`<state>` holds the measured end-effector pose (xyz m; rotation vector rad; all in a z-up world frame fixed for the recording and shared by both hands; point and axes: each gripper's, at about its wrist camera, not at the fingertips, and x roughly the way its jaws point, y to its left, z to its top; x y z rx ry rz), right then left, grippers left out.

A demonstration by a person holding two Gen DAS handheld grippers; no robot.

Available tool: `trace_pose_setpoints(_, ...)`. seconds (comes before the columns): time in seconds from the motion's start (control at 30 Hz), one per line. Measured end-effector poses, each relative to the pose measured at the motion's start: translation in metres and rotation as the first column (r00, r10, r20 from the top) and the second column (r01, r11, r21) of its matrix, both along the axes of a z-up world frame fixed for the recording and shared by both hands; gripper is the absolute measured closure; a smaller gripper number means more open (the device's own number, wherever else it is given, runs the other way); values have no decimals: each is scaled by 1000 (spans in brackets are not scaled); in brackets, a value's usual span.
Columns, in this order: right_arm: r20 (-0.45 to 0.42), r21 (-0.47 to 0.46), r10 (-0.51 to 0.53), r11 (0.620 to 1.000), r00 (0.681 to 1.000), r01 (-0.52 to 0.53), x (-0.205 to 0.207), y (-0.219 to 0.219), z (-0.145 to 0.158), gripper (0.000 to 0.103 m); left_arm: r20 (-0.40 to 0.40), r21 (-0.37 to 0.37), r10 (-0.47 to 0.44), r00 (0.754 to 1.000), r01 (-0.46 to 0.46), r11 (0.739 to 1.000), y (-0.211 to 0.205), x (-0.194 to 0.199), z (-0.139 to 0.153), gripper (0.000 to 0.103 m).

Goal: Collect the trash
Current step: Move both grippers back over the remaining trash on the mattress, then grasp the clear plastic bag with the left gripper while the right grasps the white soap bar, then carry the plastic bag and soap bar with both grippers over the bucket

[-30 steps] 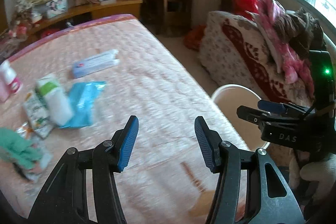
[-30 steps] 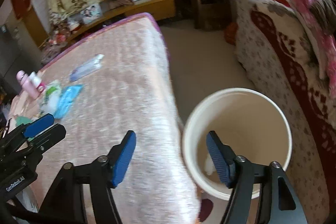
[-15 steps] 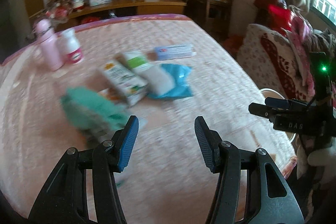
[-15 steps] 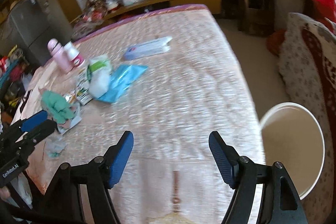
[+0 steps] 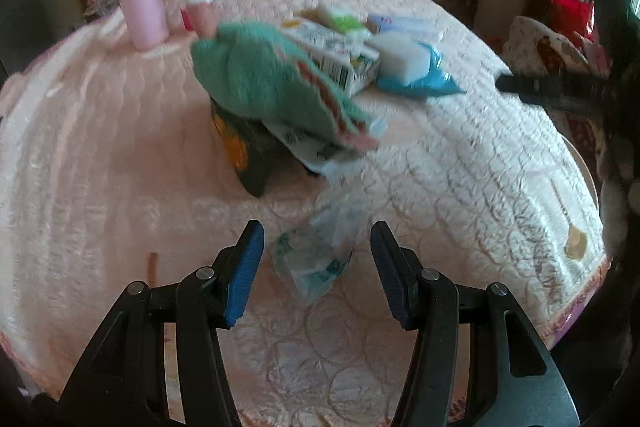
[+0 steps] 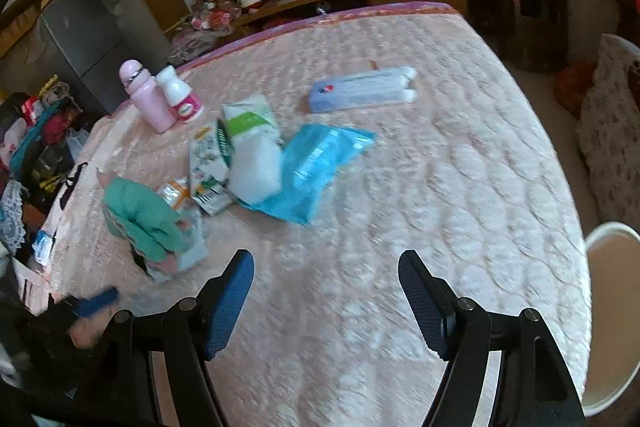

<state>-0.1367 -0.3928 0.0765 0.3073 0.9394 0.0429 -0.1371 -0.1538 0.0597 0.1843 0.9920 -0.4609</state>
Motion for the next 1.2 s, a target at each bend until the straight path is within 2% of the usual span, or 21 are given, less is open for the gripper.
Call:
trace_pose_setpoints(0.1, 17, 6, 52, 999, 998, -52, 20, 16, 6, 30, -17, -25, -15, 1000, 15, 1000, 0, 3, -6, 52)
trace_pose_setpoints(0.17, 28, 5, 84, 996, 996, -84, 33, 27, 9, 30, -36, -54, -22, 999, 20, 998, 3, 7, -7, 72)
trace_pose_setpoints(0.23, 32, -11, 112, 994, 993, -111, 46, 37, 10, 31, -42, -75, -22, 999, 19, 997, 6, 9, -5, 78)
trace_pose_setpoints(0.4, -35, -88, 164, 982, 986, -166, 95, 63, -9, 51, -53, -116, -15, 999, 9, 993, 14, 13, 3, 81)
trace_pose_setpoints(0.47, -73, -90, 164, 981, 984, -170, 108, 63, -21, 68, -47, -114, -16, 999, 11, 993, 14, 11, 8, 81)
trace_pose_setpoints(0.5, -75, -72, 165, 983, 984, -170, 110, 62, -24, 68, -44, -118, -20, 999, 15, 993, 14, 10, 10, 81)
trace_pose_setpoints(0.73, 31, -32, 179, 983, 983, -178, 69, 48, 6, 70, -14, -149, -58, 998, 55, 987, -4, 1, 28, 81)
trace_pose_setpoints(1.0, 40, -50, 127, 991, 991, -125, 9, 21, 14, 70, 21, -165, -90, 996, 92, 982, -45, -2, 45, 81)
trace_pose_setpoints(1.2, 48, -42, 59, 998, 997, -57, -25, -6, 16, 70, 54, -145, -122, 991, 129, 981, -73, -6, 50, 81)
